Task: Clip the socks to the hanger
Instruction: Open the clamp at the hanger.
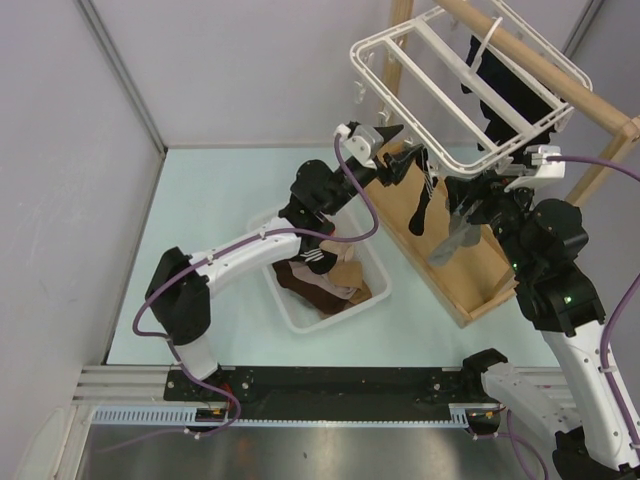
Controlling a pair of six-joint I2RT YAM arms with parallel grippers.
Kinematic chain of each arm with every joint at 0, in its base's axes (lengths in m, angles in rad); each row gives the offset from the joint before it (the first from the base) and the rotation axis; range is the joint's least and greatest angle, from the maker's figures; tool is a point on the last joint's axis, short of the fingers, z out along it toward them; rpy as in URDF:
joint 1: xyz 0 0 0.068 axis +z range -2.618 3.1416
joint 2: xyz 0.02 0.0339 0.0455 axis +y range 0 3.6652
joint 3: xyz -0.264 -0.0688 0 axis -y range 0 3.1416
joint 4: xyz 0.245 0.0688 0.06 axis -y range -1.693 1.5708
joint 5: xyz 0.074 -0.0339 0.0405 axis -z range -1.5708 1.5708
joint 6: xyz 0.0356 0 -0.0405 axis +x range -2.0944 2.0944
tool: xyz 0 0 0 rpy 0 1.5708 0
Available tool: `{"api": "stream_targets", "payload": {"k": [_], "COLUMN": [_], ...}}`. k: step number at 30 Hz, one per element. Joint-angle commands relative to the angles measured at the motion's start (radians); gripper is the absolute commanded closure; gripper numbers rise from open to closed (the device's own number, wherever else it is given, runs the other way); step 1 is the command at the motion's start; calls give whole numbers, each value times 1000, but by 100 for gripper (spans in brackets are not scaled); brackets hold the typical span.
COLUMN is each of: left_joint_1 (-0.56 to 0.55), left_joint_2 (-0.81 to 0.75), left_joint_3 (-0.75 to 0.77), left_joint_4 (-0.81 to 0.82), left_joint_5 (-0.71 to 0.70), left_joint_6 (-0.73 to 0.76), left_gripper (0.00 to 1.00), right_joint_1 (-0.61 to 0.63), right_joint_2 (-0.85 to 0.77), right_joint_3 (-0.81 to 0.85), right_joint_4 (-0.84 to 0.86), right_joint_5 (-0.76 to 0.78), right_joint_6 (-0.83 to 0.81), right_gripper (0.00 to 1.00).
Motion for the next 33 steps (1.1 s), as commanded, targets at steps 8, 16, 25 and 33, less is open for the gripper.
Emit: {"api": "stream_targets", "payload": {"k": [8,16,25,33], "left_joint_1": [-4,-14,-24,-44], "left_joint_2": [-16,-66,-102,-120], "left_joint_3": [10,-24,-60,-60], "left_joint_4": [27,-7,-48,-85], "left_joint_5": [31,25,38,30], "left_joint_6": [3,48,81,94], "left_gripper": [76,94,100,100], "right_joint_1": [-6,-6,-4,-4], "right_joint_2": [-26,-50,-82,-73], "right_joint_3": [9,9,9,10], "right_joint_4": [33,27,97,206], "right_joint_5": [-23,-61,-193,-426], "right_joint_6": [25,22,53,94], "right_gripper": [34,34,34,34]}}
